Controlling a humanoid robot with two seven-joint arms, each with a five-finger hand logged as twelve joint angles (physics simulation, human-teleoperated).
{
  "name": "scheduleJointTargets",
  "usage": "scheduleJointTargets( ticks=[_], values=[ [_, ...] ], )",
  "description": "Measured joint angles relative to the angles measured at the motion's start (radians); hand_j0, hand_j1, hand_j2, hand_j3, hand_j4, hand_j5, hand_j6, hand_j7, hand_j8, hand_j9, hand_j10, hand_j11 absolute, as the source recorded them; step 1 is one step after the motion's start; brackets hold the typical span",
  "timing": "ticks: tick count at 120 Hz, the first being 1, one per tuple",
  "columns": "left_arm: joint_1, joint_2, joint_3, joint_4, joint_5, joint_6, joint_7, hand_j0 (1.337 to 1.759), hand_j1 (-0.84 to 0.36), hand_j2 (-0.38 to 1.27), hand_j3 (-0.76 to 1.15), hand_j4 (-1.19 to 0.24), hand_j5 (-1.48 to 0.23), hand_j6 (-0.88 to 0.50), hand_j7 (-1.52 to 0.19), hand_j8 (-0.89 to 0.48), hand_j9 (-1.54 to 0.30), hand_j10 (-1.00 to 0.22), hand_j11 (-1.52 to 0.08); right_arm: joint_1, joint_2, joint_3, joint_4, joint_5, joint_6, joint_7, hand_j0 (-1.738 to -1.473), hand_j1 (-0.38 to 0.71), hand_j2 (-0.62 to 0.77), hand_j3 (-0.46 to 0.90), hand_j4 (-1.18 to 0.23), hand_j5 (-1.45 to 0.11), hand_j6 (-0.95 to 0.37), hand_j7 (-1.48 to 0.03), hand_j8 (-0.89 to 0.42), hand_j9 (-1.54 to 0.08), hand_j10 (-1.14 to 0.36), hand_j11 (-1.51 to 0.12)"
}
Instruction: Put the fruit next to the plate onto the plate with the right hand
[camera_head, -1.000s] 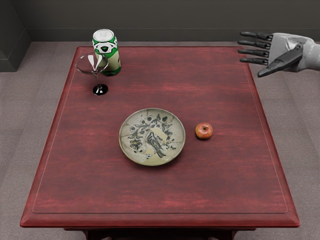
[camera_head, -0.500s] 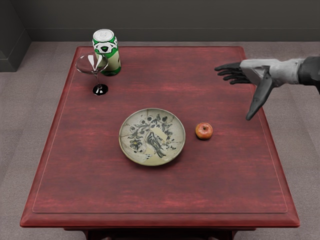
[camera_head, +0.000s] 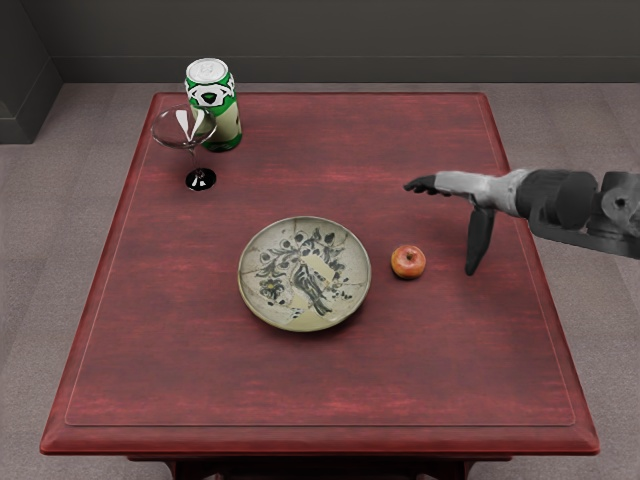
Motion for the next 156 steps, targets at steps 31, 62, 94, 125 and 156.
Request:
scheduleJointTargets(
  ticks=[31, 62, 94, 125, 156],
  values=[
    [0.0, 0.0, 0.0, 0.0, 0.0, 0.0, 0.0, 1.658, 0.06, 0.05, 0.0, -0.24, -0.32, -0.24, -0.32, -0.24, -0.32, -0.24, -0.32, -0.006, 0.036, -0.008, 0.075, -0.029, -0.038, -0.099, -1.658, -0.06, -0.05, 0.0, -0.24, -0.31, -0.24, -0.31, -0.24, -0.31, -0.24, -0.31],
    [0.0, 0.0, 0.0, 0.0, 0.0, 0.0, 0.0, 1.658, 0.06, 0.05, 0.0, -0.24, -0.32, -0.24, -0.32, -0.24, -0.32, -0.24, -0.32, -0.045, 0.051, -0.02, 0.156, -0.104, -0.123, -0.101, -1.658, -0.02, -0.05, 0.0, -0.28, -0.36, -0.28, -0.36, -0.28, -0.36, -0.28, -0.36],
    [0.0, 0.0, 0.0, 0.0, 0.0, 0.0, 0.0, 1.658, 0.06, 0.05, 0.0, -0.24, -0.32, -0.24, -0.32, -0.24, -0.32, -0.24, -0.32, -0.079, 0.058, -0.054, 0.173, -0.147, -0.169, -0.104, -1.658, 0.0, -0.06, 0.0, -0.29, -0.38, -0.29, -0.38, -0.29, -0.38, -0.29, -0.38],
    [0.0, 0.0, 0.0, 0.0, 0.0, 0.0, 0.0, 1.658, 0.06, 0.05, 0.0, -0.24, -0.32, -0.24, -0.32, -0.24, -0.32, -0.24, -0.32, -0.092, 0.059, -0.06, 0.172, -0.157, -0.188, -0.105, -1.658, 0.05, -0.06, 0.0, -0.34, -0.44, -0.34, -0.44, -0.34, -0.44, -0.34, -0.44],
    [0.0, 0.0, 0.0, 0.0, 0.0, 0.0, 0.0, 1.658, 0.06, 0.05, 0.0, -0.24, -0.32, -0.24, -0.32, -0.24, -0.32, -0.24, -0.32, -0.098, 0.059, -0.068, 0.169, -0.161, -0.196, -0.105, -1.658, 0.13, -0.08, 0.0, -0.4, -0.52, -0.4, -0.52, -0.4, -0.52, -0.4, -0.52]
  ],
)
